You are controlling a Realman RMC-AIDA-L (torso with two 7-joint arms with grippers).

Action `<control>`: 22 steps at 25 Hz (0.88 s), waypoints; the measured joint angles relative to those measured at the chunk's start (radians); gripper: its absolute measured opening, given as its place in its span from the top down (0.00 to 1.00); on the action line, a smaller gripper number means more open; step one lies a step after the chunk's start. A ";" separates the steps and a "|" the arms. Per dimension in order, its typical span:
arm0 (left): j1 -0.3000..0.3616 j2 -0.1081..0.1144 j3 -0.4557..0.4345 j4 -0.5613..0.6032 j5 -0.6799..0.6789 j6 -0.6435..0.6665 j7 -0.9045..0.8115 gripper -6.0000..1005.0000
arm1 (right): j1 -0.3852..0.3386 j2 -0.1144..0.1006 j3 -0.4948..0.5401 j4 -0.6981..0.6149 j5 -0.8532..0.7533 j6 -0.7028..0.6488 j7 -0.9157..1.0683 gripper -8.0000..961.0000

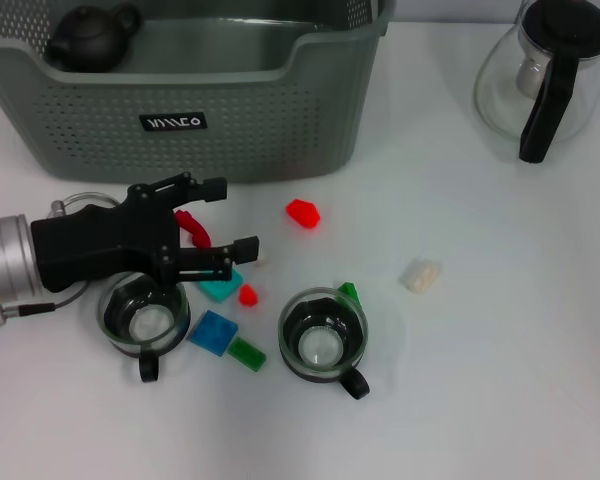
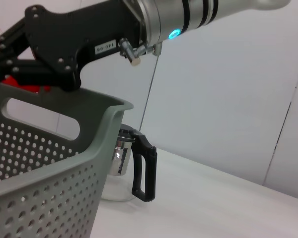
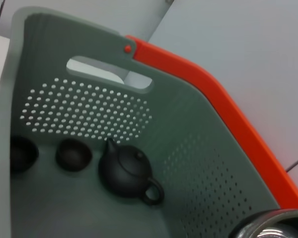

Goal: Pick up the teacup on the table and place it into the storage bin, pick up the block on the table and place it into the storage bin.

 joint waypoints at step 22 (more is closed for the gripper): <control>-0.004 0.000 0.000 -0.001 0.000 -0.011 0.001 0.06 | -0.020 0.000 0.001 0.056 0.027 0.030 -0.050 0.93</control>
